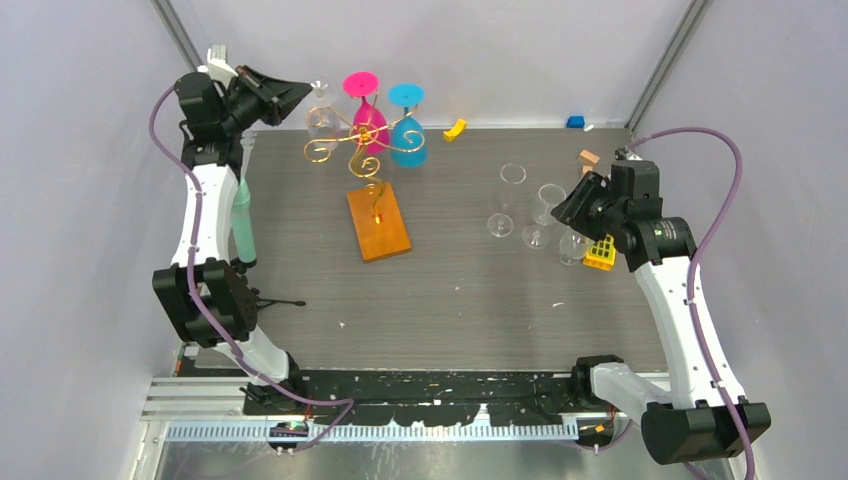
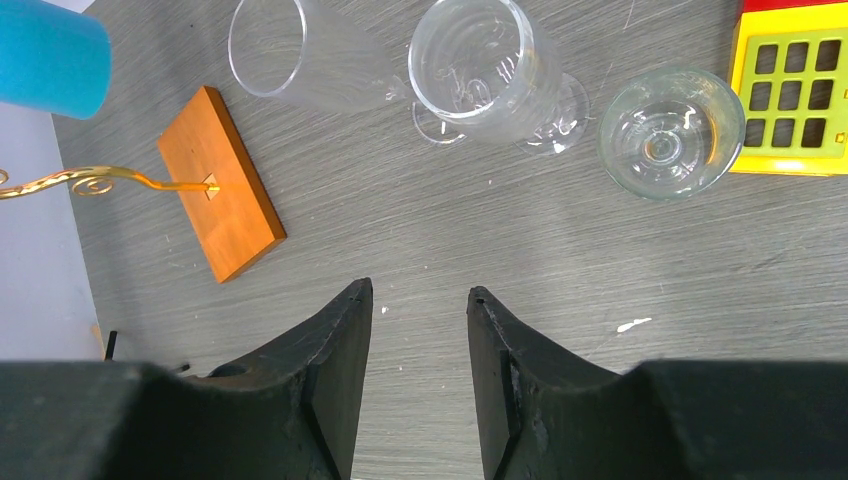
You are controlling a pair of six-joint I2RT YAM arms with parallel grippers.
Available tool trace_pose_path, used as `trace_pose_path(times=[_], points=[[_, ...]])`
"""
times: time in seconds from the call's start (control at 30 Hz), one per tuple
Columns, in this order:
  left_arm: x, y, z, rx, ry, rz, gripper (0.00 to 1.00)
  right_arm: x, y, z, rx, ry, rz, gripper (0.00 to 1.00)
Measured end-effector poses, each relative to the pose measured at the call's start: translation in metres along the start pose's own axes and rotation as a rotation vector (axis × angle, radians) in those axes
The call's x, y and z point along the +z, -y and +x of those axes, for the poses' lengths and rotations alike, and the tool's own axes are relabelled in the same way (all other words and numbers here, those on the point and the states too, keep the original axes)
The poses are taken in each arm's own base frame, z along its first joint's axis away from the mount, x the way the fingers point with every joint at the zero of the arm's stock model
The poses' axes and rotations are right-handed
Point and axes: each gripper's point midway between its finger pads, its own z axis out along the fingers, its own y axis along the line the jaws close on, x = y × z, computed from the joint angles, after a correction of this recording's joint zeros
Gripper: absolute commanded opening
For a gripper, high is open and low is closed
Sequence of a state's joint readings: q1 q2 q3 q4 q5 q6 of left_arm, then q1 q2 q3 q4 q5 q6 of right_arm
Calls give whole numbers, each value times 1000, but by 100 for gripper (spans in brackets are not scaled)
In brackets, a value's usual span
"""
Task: Take the wine glass off the wine glass rack
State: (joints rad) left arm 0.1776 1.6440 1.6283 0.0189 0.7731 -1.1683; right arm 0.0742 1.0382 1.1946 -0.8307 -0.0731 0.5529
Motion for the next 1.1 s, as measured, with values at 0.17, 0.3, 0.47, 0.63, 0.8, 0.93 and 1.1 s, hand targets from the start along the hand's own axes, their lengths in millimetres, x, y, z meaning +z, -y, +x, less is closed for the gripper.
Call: trace_pose_path(times=[0.17, 0.3, 0.47, 0.63, 0.8, 0.93, 1.1], points=[[0, 2, 6, -4, -27, 11, 0, 0, 0, 0, 0, 0, 0, 46], [-1, -1, 9, 0, -39, 0, 0, 0, 0, 0, 0, 0, 0, 46], [-4, -12, 17, -9, -67, -50, 0, 0, 0, 0, 0, 1, 0, 46], [-12, -8, 24, 5, -83, -67, 0, -1, 0, 0, 0, 3, -3, 46], [-24, 1, 26, 48, -77, -84, 0, -4, -2, -1, 1, 8, -11, 46], [-33, 8, 20, 86, -52, -109, 0, -4, -3, 0, 2, 7, -14, 46], [-43, 10, 15, 120, -26, -143, 0, -4, -3, 0, 3, 6, -15, 46]])
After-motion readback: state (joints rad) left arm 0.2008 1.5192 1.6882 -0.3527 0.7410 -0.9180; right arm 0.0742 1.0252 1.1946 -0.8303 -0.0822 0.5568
